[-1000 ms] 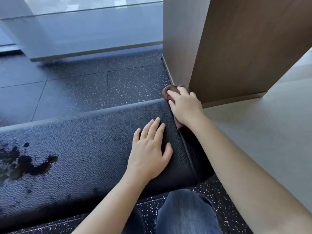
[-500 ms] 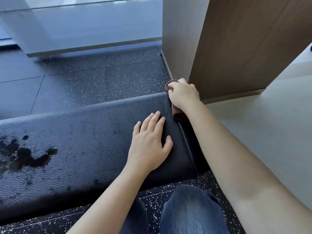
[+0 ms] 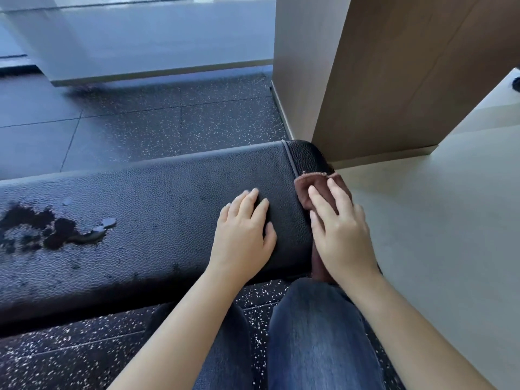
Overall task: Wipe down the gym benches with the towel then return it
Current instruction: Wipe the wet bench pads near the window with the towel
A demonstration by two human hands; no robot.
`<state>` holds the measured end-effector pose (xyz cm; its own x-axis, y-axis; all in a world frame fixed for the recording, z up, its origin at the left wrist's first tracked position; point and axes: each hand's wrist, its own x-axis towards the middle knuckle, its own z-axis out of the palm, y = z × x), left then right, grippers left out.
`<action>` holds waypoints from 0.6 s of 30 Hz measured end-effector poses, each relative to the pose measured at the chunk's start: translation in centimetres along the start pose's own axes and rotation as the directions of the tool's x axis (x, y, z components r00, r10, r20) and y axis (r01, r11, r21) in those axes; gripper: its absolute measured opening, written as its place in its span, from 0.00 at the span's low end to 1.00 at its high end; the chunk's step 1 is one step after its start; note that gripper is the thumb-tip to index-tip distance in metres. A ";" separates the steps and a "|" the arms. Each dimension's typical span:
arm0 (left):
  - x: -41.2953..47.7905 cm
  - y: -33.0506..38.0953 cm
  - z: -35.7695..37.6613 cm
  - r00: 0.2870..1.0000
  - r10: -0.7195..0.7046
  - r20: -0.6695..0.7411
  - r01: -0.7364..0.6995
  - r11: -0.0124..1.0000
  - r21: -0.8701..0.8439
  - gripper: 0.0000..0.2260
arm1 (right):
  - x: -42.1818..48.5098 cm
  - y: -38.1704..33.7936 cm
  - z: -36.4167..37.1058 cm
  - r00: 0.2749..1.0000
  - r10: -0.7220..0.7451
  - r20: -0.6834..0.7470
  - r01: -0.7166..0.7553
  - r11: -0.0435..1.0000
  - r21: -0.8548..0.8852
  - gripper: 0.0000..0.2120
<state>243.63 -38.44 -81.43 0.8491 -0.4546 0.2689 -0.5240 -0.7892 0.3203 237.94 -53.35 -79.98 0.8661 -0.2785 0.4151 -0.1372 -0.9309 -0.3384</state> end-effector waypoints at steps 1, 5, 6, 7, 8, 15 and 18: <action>-1.2 -0.4 -0.2 0.999 0.011 -0.051 -0.010 0.999 0.036 0.16 | 0.6 -0.3 -0.1 0.999 -0.042 -0.017 0.042 0.999 0.025 0.16; -3.5 -1.0 -0.3 0.989 -0.031 -0.141 0.047 0.993 0.111 0.16 | 3.8 -2.5 2.4 0.981 -0.105 0.162 0.102 0.994 0.025 0.19; -3.4 -0.9 -0.2 0.989 -0.045 -0.143 0.061 0.992 0.112 0.16 | 4.6 -2.7 3.7 0.965 -0.107 0.241 0.118 0.993 -0.029 0.20; -3.3 -0.8 -0.1 0.989 -0.054 -0.140 0.070 0.991 0.111 0.16 | 5.8 -2.8 4.8 0.952 -0.114 0.285 0.139 0.988 -0.070 0.21; -3.2 -0.8 -0.2 0.989 -0.058 -0.139 0.074 0.991 0.111 0.16 | 7.3 -2.8 5.7 0.944 -0.119 0.307 0.152 0.985 -0.087 0.21; -3.3 -0.7 -0.4 0.989 -0.085 -0.118 0.099 0.988 0.118 0.17 | 12.2 -3.3 6.8 0.932 -0.019 0.362 0.062 0.992 -0.107 0.20; -3.4 -0.6 -0.4 0.988 -0.079 -0.129 0.096 0.987 0.128 0.17 | 4.1 -2.9 3.7 0.969 -0.107 0.225 0.118 0.992 -0.037 0.20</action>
<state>241.06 -36.28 -82.19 0.8723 -0.3332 0.3579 -0.4272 -0.8754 0.2261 243.64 -50.98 -80.40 0.9616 -0.1172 0.2484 -0.0517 -0.9655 -0.2553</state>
